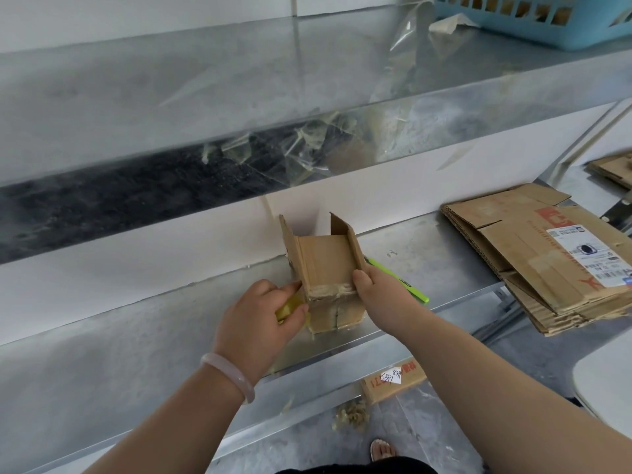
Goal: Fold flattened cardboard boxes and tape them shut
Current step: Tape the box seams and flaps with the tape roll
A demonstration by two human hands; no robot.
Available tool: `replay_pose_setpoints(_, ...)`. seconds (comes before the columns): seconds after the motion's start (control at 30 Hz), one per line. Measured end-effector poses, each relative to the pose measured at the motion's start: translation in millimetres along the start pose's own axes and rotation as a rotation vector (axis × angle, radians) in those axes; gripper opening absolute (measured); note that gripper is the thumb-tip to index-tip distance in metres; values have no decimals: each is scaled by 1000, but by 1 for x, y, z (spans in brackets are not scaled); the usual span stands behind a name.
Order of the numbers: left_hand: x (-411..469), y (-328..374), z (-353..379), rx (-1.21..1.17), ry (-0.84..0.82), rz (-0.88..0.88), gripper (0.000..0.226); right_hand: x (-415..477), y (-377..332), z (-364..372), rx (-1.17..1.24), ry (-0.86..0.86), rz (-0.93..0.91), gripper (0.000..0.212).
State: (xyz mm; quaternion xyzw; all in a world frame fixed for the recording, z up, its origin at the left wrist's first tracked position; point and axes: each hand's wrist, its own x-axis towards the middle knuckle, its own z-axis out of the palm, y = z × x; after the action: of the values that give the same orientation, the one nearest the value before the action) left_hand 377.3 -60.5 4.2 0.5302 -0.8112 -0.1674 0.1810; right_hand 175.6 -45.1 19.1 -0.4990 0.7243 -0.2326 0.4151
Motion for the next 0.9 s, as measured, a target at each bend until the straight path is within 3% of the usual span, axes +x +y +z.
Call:
replay_pose_setpoints(0.07, 0, 0, 0, 7, -7, 7, 40, 3, -1, -3, -30, 6, 4, 28)
replay_pose_setpoints(0.2, 2, 0, -1, 6, 3, 6, 40, 5, 3, 2, -55, 170, -86, 58)
replay_pose_setpoints(0.3, 3, -3, -2, -3, 4, 1, 40, -6, 5, 14, -372, 513, -511, 55)
replay_pose_setpoints(0.4, 3, -5, -1, -2, 25, 25, 50, -5, 14, 32, -669, 472, -867, 51)
replay_pose_setpoints(0.53, 3, -9, -2, 5, 26, 57, 48, 5, 24, 36, -754, 481, -919, 46)
replay_pose_setpoints(0.67, 2, -21, -9, -104, -10, 136, 68, 11, 31, 29, -698, 505, -924, 44)
replay_pose_setpoints(0.77, -1, -30, -13, -211, 43, 141, 56, 11, 31, 31, -697, 517, -966, 43)
replay_pose_setpoints(0.9, 0, -35, -16, -105, 84, 122, 50, 13, 30, 35, -674, 539, -975, 40)
